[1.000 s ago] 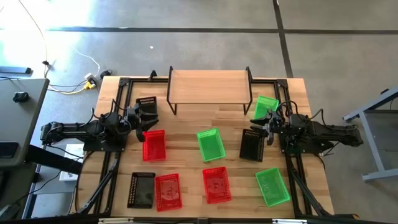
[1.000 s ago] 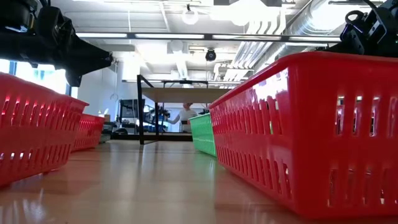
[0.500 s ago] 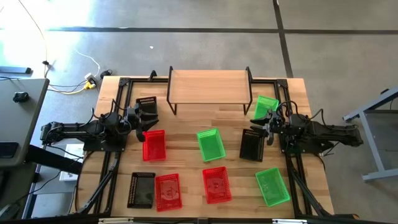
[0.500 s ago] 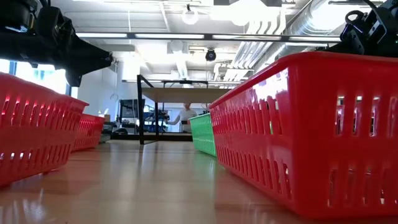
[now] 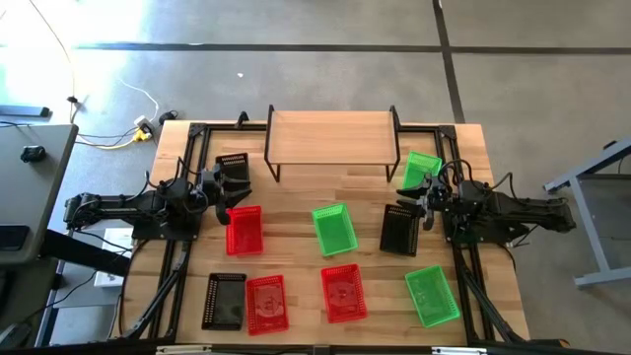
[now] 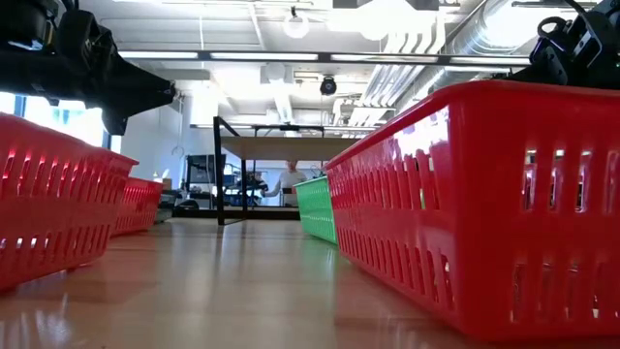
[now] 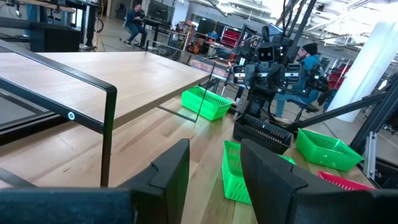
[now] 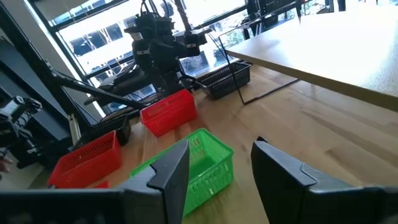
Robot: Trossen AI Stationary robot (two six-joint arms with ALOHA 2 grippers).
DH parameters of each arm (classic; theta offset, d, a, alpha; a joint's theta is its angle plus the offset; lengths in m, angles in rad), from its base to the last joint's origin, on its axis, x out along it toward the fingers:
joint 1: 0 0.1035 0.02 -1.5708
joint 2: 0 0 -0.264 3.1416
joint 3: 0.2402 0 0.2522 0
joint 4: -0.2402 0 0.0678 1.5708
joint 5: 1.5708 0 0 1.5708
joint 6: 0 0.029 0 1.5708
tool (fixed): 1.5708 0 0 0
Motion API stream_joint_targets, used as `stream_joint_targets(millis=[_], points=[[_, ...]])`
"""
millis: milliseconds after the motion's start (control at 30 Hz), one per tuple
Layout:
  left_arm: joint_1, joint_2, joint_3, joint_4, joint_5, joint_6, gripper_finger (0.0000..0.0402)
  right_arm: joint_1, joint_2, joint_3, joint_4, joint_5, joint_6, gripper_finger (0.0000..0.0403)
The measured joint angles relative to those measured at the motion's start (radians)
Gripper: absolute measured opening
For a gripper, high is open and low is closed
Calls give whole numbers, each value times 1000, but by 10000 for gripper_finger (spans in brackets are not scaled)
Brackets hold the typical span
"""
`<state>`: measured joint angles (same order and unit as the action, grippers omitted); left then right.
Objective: Stack baskets on shelf by color
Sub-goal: Put the top green bin on the shelf
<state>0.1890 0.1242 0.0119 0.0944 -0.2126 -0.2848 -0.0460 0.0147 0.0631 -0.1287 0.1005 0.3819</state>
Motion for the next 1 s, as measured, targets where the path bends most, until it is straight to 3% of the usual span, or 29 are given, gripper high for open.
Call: stream_joint_targets(millis=[533, 1000], points=[[0, 0, 0, 0, 0, -2, 133, 0, 0, -2, 15, 26, 117, 158], [0, 0, 0, 9, -8, -165, 133, 0, 0, -3, 92, 352, 468, 158]])
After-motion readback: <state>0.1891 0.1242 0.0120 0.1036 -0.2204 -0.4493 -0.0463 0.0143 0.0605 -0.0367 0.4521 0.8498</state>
